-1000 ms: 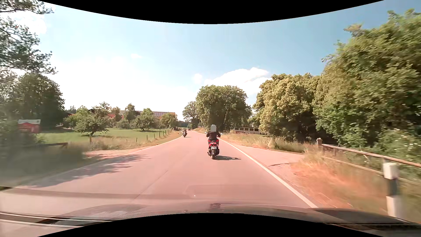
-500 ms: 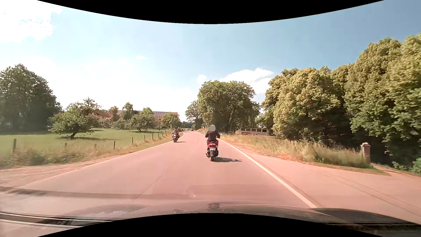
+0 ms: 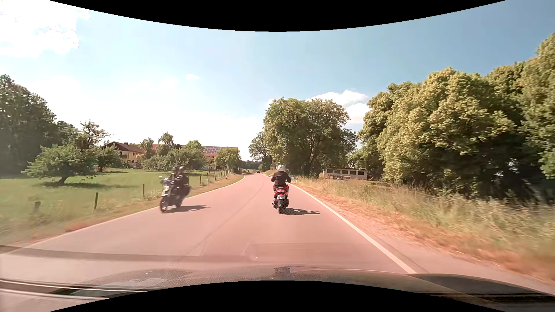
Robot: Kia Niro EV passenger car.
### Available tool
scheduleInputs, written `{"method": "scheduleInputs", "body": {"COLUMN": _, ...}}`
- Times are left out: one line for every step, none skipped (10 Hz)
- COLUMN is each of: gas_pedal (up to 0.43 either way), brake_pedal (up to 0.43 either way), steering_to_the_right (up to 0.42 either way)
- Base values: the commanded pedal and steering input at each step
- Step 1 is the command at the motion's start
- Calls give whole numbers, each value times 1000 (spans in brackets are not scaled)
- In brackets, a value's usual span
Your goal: Follow the waypoints while adhering to traffic rules and regulations
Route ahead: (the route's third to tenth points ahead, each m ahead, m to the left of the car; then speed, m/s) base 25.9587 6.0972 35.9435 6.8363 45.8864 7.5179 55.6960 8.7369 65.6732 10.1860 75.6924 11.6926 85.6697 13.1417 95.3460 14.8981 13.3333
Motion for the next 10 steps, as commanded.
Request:
{"method": "scheduleInputs", "body": {"gas_pedal": 59, "brake_pedal": 6, "steering_to_the_right": -18}}
{"method": "scheduleInputs", "body": {"gas_pedal": 67, "brake_pedal": 6, "steering_to_the_right": -18}}
{"method": "scheduleInputs", "body": {"gas_pedal": 79, "brake_pedal": 6, "steering_to_the_right": -18}}
{"method": "scheduleInputs", "body": {"gas_pedal": 87, "brake_pedal": 6, "steering_to_the_right": -18}}
{"method": "scheduleInputs", "body": {"gas_pedal": 98, "brake_pedal": 6, "steering_to_the_right": -18}}
{"method": "scheduleInputs", "body": {"gas_pedal": 110, "brake_pedal": 6, "steering_to_the_right": -17}}
{"method": "scheduleInputs", "body": {"gas_pedal": 110, "brake_pedal": 6, "steering_to_the_right": -18}}
{"method": "scheduleInputs", "body": {"gas_pedal": 118, "brake_pedal": 6, "steering_to_the_right": -17}}
{"method": "scheduleInputs", "body": {"gas_pedal": 118, "brake_pedal": 6, "steering_to_the_right": -17}}
{"method": "scheduleInputs", "body": {"gas_pedal": 118, "brake_pedal": 6, "steering_to_the_right": -17}}
